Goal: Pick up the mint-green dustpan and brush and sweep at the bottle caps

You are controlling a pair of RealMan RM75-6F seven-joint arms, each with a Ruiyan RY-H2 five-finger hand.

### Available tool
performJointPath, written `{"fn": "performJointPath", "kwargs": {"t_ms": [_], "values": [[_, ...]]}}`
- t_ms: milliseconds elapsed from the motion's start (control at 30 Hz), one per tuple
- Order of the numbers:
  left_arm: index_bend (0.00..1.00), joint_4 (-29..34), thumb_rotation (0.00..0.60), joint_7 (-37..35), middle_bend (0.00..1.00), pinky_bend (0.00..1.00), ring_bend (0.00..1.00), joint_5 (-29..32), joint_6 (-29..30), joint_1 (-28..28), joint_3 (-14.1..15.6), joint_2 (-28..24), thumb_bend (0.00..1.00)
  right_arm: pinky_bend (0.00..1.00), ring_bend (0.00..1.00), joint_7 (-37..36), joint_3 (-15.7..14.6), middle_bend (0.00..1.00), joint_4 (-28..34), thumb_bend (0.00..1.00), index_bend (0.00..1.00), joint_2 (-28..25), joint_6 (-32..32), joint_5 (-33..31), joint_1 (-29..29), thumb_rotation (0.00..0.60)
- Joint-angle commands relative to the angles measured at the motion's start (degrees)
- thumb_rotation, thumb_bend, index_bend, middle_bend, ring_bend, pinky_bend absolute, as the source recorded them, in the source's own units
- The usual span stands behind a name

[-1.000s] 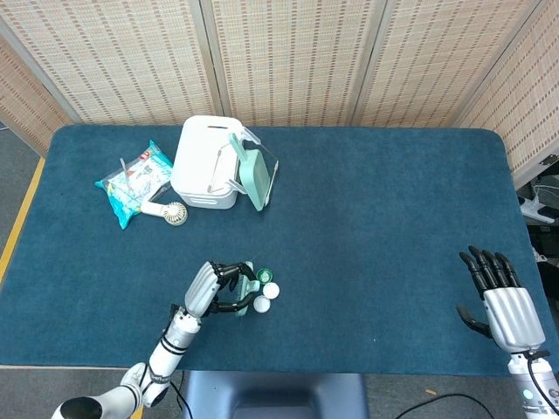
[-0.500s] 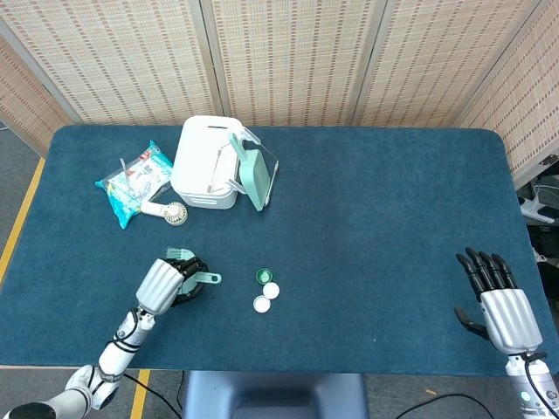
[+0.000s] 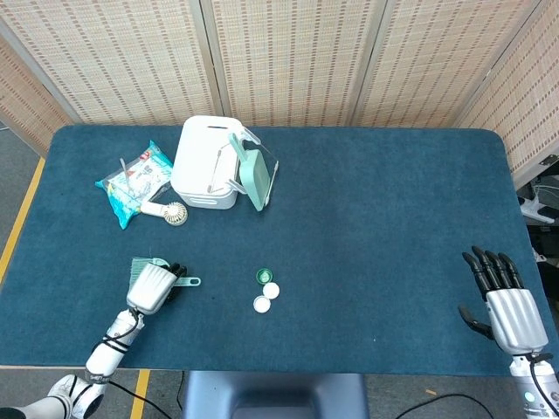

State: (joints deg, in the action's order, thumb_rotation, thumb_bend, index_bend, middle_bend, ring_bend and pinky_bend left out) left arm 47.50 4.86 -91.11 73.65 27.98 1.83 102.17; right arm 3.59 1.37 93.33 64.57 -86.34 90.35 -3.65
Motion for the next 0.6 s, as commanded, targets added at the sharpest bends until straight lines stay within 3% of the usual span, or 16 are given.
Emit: {"fn": "performJointPath", "kwargs": {"t_ms": [33,133,300,367,400,467,600], "values": [[0.05,9.8,0.6,0.5,0.06,0.9,0.66,3.2,-5.3,0.4,-1.0,-5.3,0.4,0.0,0.0,0.2,0.0,0.0,0.1,0.22,0.0,0.0,0.0,-0.2,0.1,0.6],[0.0,12.4,0.6,-0.3,0.0,0.91,0.66,3.4,-5.2,0.3,-1.4,-6.5,0.36,0.0,0.0,0.7,0.1,0.0,0.4,0.22,0.0,0.1,0.0,-0.4,0.2,0.6],[0.0,16.9,0.6,-1.4,0.0,0.92,0.65,2.9,-4.3,-0.1,-1.3,-9.1,0.34,0.0,0.0,1.4,0.0,0.0,0.6,0.22,0.0,0.2,0.1,-0.3,0.2,0.6],[0.0,19.8,0.6,-3.3,0.0,0.89,0.61,2.1,-2.5,-0.6,-1.4,-10.6,0.34,0.0,0.0,1.5,-0.1,0.0,0.7,0.22,0.0,0.1,0.1,-0.3,0.2,0.6],[0.0,22.2,0.6,-5.2,0.0,0.84,0.53,0.9,0.1,-1.3,-1.3,-12.2,0.34,0.0,0.0,1.6,-0.1,0.0,0.7,0.22,0.0,0.1,0.2,-0.3,0.2,0.6],[0.0,25.8,0.6,-8.8,0.0,0.63,0.25,-1.6,5.3,-3.2,-0.5,-15.3,0.35,0.0,0.0,1.7,-0.2,0.0,0.7,0.22,0.0,0.1,0.2,-0.1,0.2,0.6],[0.0,28.0,0.6,-11.5,0.0,0.32,0.04,-3.1,9.1,-5.2,0.5,-17.8,0.36,0.0,0.0,1.7,-0.2,0.0,0.7,0.22,0.0,0.1,0.2,0.0,0.2,0.6]]}}
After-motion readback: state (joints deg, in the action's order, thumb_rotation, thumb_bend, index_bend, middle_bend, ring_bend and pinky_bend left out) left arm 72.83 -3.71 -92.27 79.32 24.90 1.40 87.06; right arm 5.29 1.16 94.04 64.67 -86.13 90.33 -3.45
